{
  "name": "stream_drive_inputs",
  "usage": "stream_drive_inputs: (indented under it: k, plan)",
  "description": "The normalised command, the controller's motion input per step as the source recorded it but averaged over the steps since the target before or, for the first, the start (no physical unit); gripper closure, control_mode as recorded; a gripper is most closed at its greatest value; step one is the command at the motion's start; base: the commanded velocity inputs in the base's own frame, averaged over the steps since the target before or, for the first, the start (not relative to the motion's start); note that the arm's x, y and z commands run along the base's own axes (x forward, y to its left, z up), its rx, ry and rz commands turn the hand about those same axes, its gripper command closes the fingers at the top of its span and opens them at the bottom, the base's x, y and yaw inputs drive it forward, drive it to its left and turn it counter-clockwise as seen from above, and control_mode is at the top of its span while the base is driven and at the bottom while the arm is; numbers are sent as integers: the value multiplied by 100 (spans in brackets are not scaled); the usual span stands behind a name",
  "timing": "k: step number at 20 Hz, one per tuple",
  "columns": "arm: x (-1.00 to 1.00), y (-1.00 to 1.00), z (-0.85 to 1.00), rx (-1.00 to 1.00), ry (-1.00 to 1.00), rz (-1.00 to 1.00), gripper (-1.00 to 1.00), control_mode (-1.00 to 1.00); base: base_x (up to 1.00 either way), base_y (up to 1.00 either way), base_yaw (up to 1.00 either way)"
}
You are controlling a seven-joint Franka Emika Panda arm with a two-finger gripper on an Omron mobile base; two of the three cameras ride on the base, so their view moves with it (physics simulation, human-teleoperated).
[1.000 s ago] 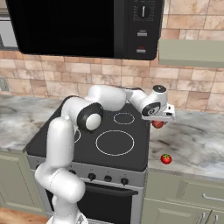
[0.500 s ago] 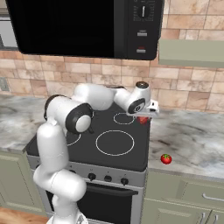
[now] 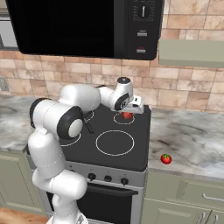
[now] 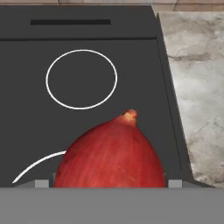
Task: Place the pan on the rear left burner on the stove. Then place the tomato and the onion in the pan and turn on the rear left burner.
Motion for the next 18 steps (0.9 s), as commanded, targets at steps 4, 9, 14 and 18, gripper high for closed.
stream_drive_inputs:
  k: [4,9,14,18]
  plan:
    - [0,60,22,3,-5,0,100,-100,0,0,0]
    - [0,62,16,5,-5,0,100,-100,0,0,0]
    - [1,64,11,7,-5,0,100,-100,0,0,0]
    - [10,69,8,4,-5,0,100,-100,0,0,0]
